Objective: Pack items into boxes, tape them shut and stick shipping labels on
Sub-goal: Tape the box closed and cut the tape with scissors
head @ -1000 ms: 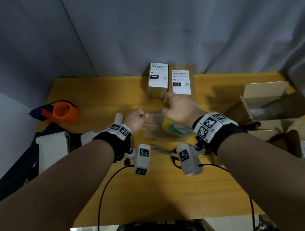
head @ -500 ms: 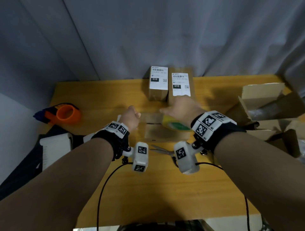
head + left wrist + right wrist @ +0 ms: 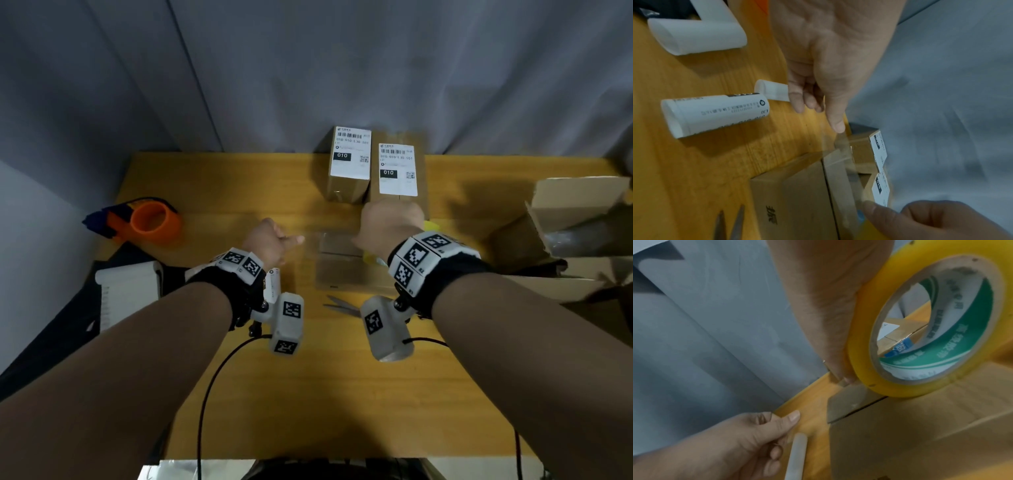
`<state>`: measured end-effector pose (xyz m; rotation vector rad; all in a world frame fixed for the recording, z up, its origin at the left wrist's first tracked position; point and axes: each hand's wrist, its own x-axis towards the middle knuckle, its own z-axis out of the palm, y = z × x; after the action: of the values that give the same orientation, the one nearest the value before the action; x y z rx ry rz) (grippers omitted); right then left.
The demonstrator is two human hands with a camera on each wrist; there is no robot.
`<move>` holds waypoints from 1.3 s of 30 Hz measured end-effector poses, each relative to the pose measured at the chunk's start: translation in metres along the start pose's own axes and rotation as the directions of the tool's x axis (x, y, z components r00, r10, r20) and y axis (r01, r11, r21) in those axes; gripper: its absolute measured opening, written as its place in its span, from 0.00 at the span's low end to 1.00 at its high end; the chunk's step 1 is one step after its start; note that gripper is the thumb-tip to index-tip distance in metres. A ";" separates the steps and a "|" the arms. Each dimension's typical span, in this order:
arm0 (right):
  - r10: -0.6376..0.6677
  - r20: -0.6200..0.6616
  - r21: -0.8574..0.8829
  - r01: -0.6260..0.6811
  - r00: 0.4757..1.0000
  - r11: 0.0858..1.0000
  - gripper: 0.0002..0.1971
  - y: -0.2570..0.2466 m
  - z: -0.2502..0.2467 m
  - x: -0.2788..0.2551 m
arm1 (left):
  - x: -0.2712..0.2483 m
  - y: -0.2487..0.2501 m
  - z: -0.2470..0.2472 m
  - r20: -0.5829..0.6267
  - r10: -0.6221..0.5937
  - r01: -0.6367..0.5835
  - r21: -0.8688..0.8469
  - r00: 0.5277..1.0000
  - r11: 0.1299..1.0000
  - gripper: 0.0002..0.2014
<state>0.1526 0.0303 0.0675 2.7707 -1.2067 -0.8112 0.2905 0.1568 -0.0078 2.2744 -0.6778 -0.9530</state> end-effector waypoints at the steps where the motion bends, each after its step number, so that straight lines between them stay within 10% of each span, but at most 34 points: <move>1: -0.009 0.006 -0.011 0.009 1.000 1.000 0.07 -0.003 0.000 0.001 | 0.002 -0.001 0.000 -0.002 -0.002 0.002 0.005 1.000 1.000 0.18; 18: -0.048 0.001 -0.030 0.048 0.999 0.998 0.05 -0.013 -0.003 0.008 | 0.009 -0.004 0.029 -0.037 -0.075 0.076 0.027 0.997 0.997 0.22; 36: -0.075 -0.009 0.003 0.075 0.997 0.997 0.03 -0.012 0.001 0.010 | 0.012 0.001 0.028 -0.030 -0.057 0.064 0.477 0.998 0.876 0.48; 39: -0.084 -0.025 -0.002 0.084 0.996 0.996 0.03 -0.010 0.002 0.010 | 0.010 0.007 0.026 -0.048 0.037 -0.014 0.408 0.998 0.913 0.35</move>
<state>0.1638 0.0311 0.0591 2.8392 -1.0931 -0.7804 0.2752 0.1369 -0.0228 2.6336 -0.9536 -0.7878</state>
